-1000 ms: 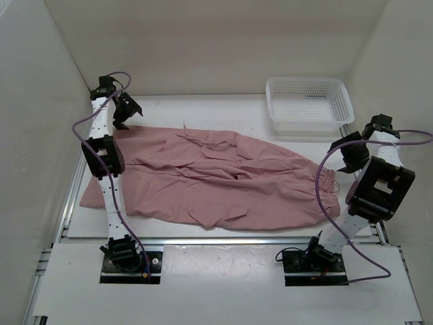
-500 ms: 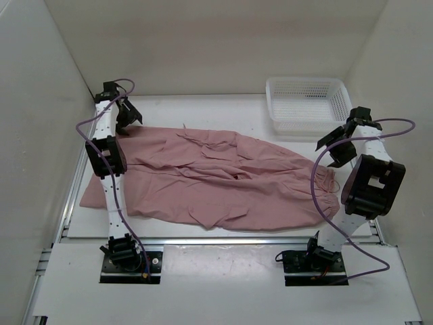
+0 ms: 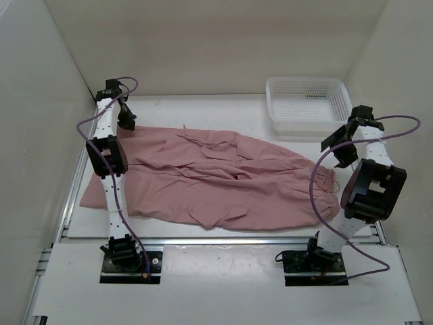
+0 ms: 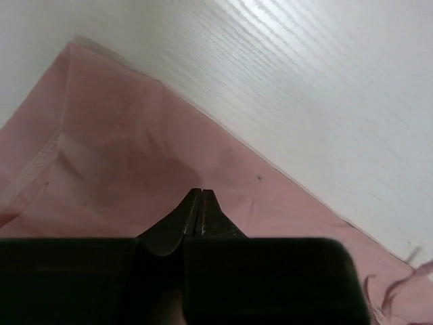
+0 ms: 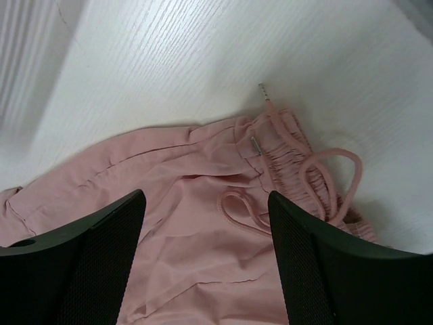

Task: Fold and stack the trousers
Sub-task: Flatten the trousers out

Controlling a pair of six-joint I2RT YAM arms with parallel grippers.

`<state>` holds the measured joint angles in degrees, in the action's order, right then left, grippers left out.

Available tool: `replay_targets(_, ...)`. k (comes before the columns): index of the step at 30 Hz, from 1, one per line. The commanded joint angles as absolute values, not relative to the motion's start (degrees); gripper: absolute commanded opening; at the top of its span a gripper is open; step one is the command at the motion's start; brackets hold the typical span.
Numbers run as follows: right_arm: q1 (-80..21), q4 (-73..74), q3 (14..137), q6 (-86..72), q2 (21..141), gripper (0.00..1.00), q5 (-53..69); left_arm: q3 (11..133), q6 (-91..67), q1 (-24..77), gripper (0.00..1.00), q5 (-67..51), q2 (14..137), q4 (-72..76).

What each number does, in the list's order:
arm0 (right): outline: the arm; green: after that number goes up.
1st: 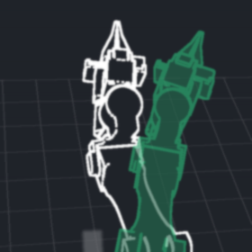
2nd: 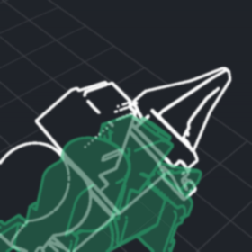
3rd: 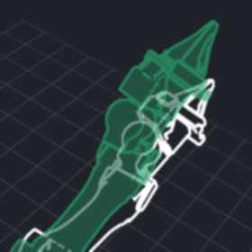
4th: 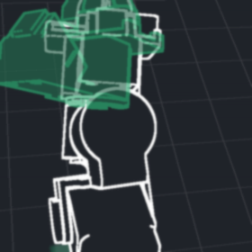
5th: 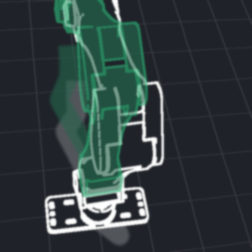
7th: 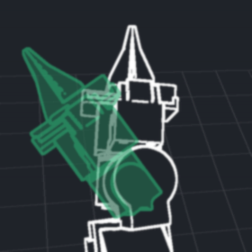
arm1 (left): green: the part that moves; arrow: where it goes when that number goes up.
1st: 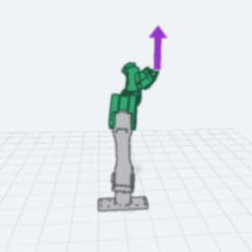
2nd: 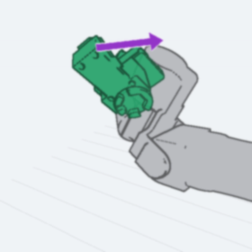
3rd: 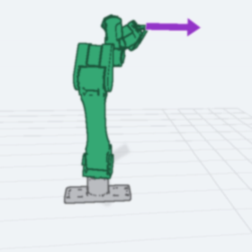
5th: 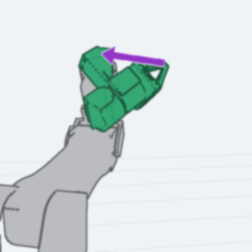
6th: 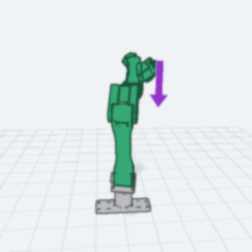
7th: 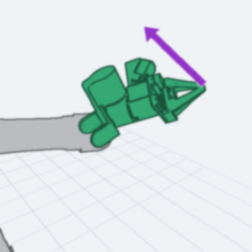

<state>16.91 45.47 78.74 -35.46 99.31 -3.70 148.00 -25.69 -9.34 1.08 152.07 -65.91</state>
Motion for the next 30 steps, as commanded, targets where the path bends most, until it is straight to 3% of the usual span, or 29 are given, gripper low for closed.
replay_targets(1,17.2,47.1,78.7,-33.6,95.3,0.77,-9.0,148.5,-25.7,-9.2,0.11,4.0,141.7,-65.2)
replay_targets(6,17.2,47.7,77.6,-32.4,93.6,0.77,-10.9,148.5,-26.3,-9.2,0.12,7.6,142.3,-65.4)
replay_targets(7,17.2,47.7,77.6,-32.4,93.6,0.77,-10.9,148.5,-26.3,-9.2,0.35,8.9,143.0,-65.4)
replay_targets(9,16.6,47.7,77.6,-32.4,93.6,0.77,-11.7,147.8,-25.7,-8.7,0.58,11.9,143.6,-66.1)
replay_targets(10,16.6,47.7,78.1,-32.4,93.6,0.77,-11.7,147.8,-25.1,-8.7,0.83,11.9,144.5,-66.1)
replay_targets(12,16.6,47.7,78.1,-32.4,93.6,0.79,-11.7,147.8,-25.1,-8.7,1.0,12.5,145.8,-66.8)
replay_targets(20,16.1,47.7,78.7,-32.4,93.6,0.8,-11.2,149.7,-22.7,-7.6,1.0,8.8,153.0,-68.6)
replay_targets(21,16.1,47.7,78.7,-32.4,93.6,0.8,-11.2,149.7,-22.7,-6.9,0.91,8.8,153.6,-68.6)
replay_targets(22,16.1,47.7,78.7,-32.4,93.6,0.8,-10.5,150.5,-22.7,-6.4,0.89,9.6,154.2,-69.7)
replay_targets(28,15.6,47.7,79.2,-33.0,93.6,0.8,-9.9,151.0,-19.6,-5.9,0.86,10.7,154.2,-69.7)
replay_targets(29,15.6,47.7,79.2,-33.0,93.6,0.8,-9.9,151.0,-19.6,-5.4,0.83,11.4,154.2,-69.7)
replay_targets(30,15.0,47.7,79.2,-33.0,93.6,0.8,-9.9,151.0,-18.8,-5.4,0.7,12.1,154.2,-69.7)
